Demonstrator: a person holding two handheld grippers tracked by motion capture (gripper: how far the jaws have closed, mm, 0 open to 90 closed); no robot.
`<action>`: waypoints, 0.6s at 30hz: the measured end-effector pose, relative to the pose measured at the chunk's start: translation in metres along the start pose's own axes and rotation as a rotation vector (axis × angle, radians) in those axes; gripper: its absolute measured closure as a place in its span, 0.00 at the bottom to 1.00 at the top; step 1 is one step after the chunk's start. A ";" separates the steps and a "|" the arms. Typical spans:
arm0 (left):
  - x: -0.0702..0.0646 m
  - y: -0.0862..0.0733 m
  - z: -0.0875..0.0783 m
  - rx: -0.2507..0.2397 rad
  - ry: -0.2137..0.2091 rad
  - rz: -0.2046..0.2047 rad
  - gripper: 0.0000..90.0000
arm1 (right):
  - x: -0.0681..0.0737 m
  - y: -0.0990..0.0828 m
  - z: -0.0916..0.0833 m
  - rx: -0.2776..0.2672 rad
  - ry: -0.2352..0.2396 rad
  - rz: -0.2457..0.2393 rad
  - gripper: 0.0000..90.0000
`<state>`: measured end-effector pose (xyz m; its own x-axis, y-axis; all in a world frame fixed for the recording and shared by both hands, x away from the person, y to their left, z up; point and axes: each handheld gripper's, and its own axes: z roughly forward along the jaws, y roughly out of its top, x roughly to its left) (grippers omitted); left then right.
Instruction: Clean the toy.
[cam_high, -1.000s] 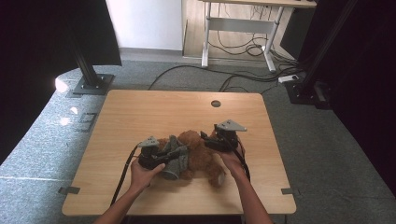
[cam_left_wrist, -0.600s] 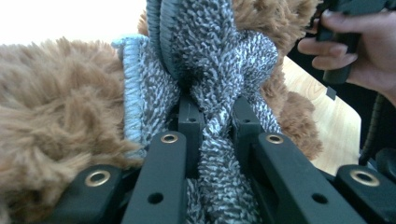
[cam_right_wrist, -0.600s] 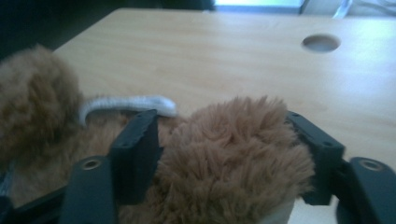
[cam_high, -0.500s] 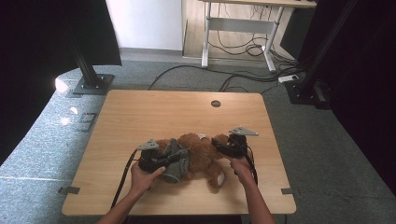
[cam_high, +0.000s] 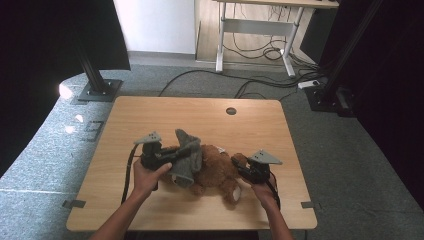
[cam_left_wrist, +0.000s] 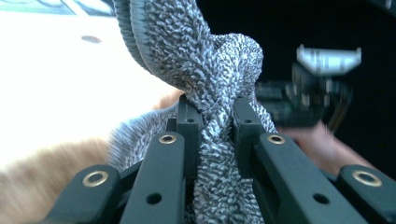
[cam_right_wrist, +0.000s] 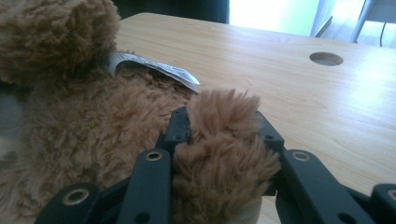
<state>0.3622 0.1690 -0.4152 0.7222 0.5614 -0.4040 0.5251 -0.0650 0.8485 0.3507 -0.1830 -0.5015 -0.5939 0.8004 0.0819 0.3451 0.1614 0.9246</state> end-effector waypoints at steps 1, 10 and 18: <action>0.004 0.005 0.001 0.008 0.017 -0.009 0.86 | 0.000 0.000 0.000 -0.002 -0.002 -0.006 0.74; 0.032 -0.017 0.034 0.188 0.082 -0.079 0.86 | 0.003 -0.001 -0.001 -0.017 -0.011 -0.046 0.74; 0.026 -0.050 0.019 0.139 0.070 -0.058 0.87 | 0.007 -0.001 -0.013 -0.042 0.013 -0.031 0.63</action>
<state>0.3635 0.1711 -0.4751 0.6583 0.6233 -0.4220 0.6256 -0.1413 0.7672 0.3369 -0.1855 -0.4966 -0.6131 0.7879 0.0580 0.2962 0.1612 0.9414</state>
